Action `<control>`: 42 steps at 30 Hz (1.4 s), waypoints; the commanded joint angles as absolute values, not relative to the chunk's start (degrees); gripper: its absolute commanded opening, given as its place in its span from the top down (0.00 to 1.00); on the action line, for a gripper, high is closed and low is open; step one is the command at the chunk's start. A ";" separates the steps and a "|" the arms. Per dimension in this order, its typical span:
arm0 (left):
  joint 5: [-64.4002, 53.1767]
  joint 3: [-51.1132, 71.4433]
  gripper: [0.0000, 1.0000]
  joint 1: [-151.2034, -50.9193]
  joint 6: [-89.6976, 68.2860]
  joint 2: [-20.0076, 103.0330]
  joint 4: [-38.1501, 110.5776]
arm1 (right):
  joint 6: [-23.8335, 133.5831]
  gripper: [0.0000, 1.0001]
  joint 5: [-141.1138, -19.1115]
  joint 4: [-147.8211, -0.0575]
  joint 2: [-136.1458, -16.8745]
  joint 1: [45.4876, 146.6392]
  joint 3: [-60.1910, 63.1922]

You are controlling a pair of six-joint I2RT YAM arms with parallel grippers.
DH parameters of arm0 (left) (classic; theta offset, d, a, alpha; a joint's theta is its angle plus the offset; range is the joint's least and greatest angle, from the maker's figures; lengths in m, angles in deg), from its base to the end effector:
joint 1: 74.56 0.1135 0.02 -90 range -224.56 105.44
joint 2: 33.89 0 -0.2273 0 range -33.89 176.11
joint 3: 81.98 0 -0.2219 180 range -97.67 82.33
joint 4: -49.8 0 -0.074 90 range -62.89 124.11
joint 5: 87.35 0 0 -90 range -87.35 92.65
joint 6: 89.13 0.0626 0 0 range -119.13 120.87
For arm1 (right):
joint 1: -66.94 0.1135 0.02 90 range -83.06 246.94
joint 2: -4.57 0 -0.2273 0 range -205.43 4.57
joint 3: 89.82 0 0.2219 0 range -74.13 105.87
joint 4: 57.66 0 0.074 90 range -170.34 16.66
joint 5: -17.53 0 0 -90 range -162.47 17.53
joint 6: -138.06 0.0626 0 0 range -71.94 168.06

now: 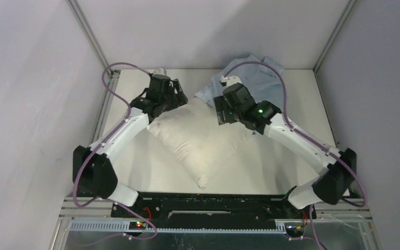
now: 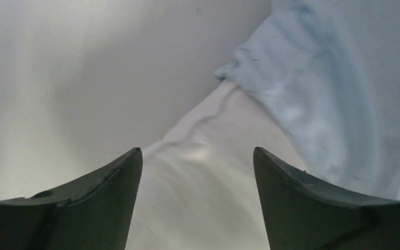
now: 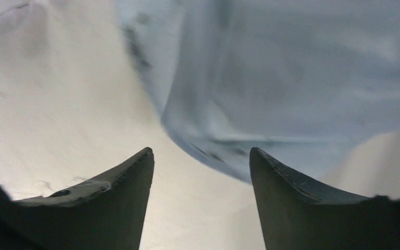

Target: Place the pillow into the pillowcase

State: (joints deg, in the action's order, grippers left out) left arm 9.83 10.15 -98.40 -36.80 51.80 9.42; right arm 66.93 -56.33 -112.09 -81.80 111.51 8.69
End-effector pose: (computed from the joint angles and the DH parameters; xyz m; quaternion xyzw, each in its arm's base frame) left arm 0.3065 -0.1269 0.2644 -0.1352 0.8880 -0.1745 0.4034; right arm 0.2414 0.2134 0.2968 -0.1460 0.8955 0.1013 0.4081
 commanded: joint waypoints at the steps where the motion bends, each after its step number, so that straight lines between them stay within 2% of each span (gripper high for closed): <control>1: 14.65 5.53 0.12 -98.01 -31.12 43.82 6.60 | 68.45 0.28 -56.01 -109.68 -72.61 106.51 2.75; 4: 17.51 6.77 0.04 -98.69 -28.70 39.38 3.69 | 69.13 0.26 -54.89 -107.72 -68.80 103.94 -2.63; 9: 20.97 13.07 0.04 -104.59 -28.10 31.14 -0.43 | 69.98 0.27 -53.47 -104.55 -64.73 101.17 -10.59; 14: 23.41 24.77 0.02 -112.21 -35.10 22.81 -1.54 | 70.45 0.32 -53.10 -101.37 -64.44 100.02 -16.55; 20: 20.03 38.11 0.00 -117.75 -44.17 14.40 3.03 | 70.18 0.34 -51.79 -96.78 -67.12 100.05 -20.64; 25: 15.08 45.79 0.00 -119.21 -48.75 14.44 13.80 | 68.86 0.34 -50.25 -91.12 -71.08 99.99 -20.46; 32: 23.53 47.53 0.01 -119.12 -52.59 21.96 16.54 | 67.36 0.44 -39.87 -85.98 -76.36 100.07 -18.81; 37: 27.35 48.85 0.13 -116.87 -54.23 25.29 17.78 | 66.42 0.64 -34.94 -85.37 -76.43 101.29 -17.36; 42: 27.12 50.32 0.45 -114.01 -53.45 26.46 19.69 | 64.72 0.86 -32.33 -87.75 -75.10 101.95 -14.14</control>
State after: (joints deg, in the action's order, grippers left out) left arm 23.07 47.79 -116.45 -53.30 24.78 19.24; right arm 66.23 -38.04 -88.72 -76.75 101.53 -18.96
